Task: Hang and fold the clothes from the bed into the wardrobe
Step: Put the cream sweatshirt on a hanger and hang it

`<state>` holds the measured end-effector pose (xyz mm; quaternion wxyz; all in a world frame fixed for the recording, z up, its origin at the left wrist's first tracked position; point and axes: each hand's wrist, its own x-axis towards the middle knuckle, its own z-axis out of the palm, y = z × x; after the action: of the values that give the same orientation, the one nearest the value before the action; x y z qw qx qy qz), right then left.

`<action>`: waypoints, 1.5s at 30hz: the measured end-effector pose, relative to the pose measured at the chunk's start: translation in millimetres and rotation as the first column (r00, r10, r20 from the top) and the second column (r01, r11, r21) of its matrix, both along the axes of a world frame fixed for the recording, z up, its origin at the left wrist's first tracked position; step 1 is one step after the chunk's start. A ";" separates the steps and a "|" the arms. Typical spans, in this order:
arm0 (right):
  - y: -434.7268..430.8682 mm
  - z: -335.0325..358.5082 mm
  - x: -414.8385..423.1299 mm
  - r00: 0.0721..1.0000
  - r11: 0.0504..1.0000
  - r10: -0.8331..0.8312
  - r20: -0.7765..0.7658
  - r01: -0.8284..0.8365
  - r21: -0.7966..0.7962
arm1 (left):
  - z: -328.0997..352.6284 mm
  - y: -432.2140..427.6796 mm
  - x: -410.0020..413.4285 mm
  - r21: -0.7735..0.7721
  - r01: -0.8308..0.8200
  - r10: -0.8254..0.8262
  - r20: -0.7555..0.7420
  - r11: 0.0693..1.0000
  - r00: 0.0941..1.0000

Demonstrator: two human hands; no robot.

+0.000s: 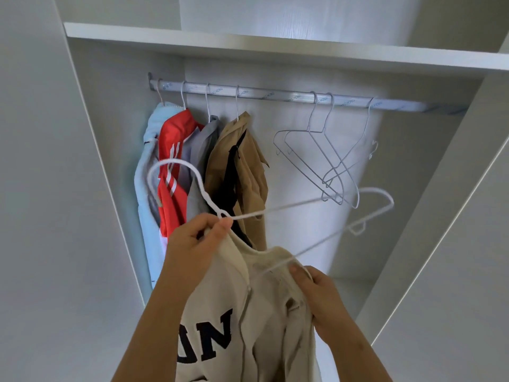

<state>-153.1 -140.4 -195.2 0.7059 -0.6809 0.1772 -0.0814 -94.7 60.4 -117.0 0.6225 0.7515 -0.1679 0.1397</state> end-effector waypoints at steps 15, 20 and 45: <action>13.2 -35.4 12.0 0.968 0.768 0.091 -0.234 -0.218 -0.602 | 47.4 -12.6 -14.2 -0.066 -0.027 0.037 0.151 0.997 0.988; 13.0 -57.4 11.5 0.942 0.781 0.071 -0.329 -0.258 -0.569 | 52.1 -0.8 -14.5 -0.114 -0.048 0.066 0.158 0.992 0.985; -26.0 -7.6 31.2 0.999 0.929 0.004 -0.053 -0.024 -0.369 | 16.6 65.9 17.2 0.245 0.002 -0.050 0.191 0.969 0.980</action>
<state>-122.0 -166.4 -202.8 0.5609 -0.8047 0.1718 -0.0908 -77.4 126.2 -100.4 0.5076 0.8026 -0.2541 0.1832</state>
